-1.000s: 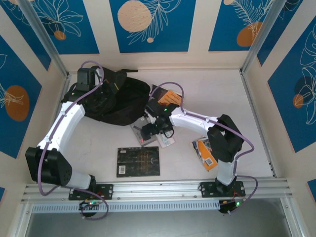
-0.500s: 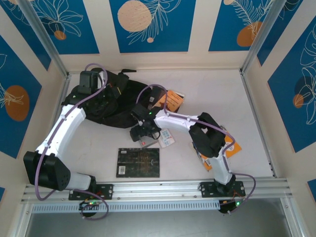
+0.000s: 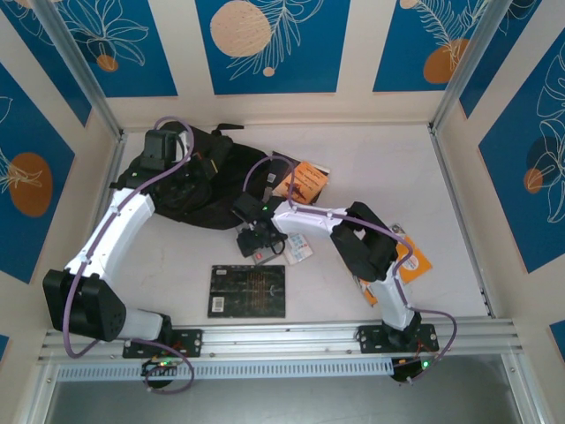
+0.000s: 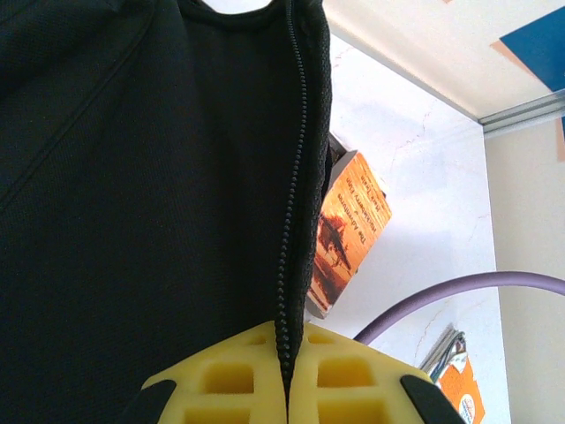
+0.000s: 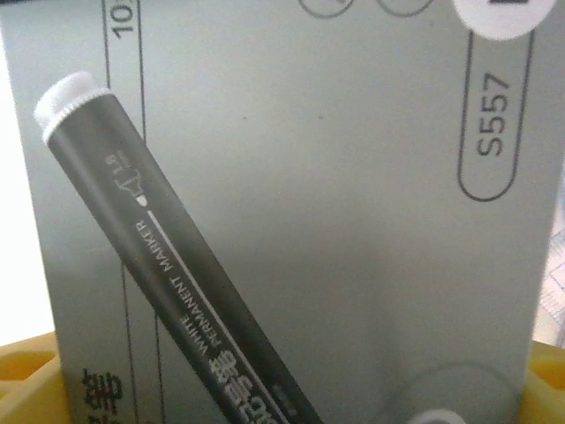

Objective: Pack books, pencil case, and school supplies into a backpack

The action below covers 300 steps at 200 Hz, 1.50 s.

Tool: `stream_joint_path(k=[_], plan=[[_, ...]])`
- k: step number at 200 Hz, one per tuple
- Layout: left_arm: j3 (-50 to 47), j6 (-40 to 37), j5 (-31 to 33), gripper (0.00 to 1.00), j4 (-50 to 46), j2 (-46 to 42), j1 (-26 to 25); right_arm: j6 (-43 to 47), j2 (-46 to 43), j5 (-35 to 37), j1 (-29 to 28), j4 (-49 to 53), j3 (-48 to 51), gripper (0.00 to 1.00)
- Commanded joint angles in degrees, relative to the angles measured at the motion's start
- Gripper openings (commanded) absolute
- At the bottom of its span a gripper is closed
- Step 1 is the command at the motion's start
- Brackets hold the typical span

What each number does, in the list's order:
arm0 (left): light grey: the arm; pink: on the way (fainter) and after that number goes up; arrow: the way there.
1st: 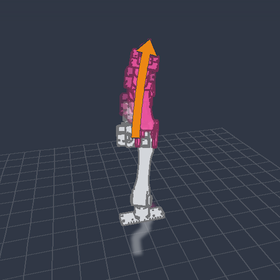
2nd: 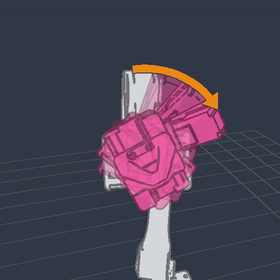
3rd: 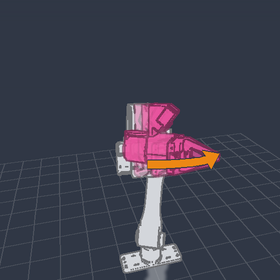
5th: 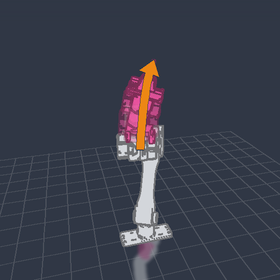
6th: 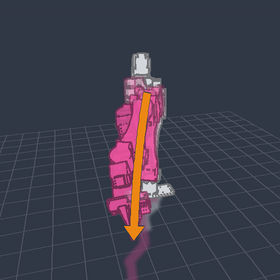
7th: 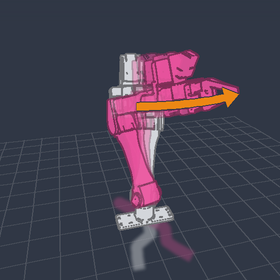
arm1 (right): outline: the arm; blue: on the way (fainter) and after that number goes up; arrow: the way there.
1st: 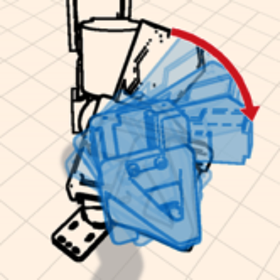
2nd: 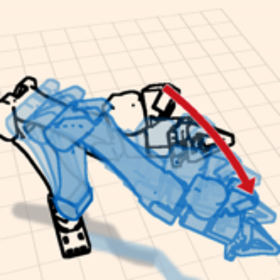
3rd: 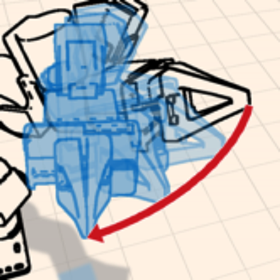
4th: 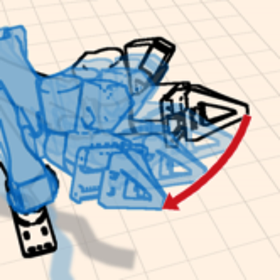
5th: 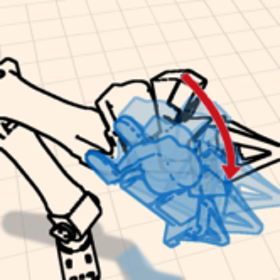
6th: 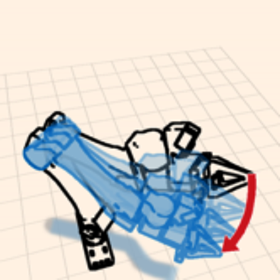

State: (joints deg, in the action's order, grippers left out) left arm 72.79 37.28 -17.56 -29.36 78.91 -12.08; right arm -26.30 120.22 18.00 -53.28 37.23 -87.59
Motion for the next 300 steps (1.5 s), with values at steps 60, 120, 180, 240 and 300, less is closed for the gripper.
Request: stream_joint_path(k=[60,120,180,240,300], plan=[[7.34,-1.01,0.44,0.07,-2.75,-1.24,-0.75,1.34,-13.09,-1.97,3.22,-3.25,8.67,0.73],[12.95,-0.57,0.61,0.07,-3.93,-2.44,-0.69,0.56,-26.24,-0.99,9.32,-3.52,16.96,0.73],[13.03,0.85,-7.39,0.04,-3.74,-4.57,-0.88,0.19,-42.12,2.05,17.19,-1.57,25.03,0.73],[13.15,0.12,-13.14,0.03,-5.44,-7.39,-3.33,1.55,-53.71,-1.23,24.24,0.38,27.66,0.74],[1.36,3.42,-16.88,0.04,1.24,-11.56,-8.55,3.36,-54.22,-13.91,23.60,0.96,24.30,0.74]])
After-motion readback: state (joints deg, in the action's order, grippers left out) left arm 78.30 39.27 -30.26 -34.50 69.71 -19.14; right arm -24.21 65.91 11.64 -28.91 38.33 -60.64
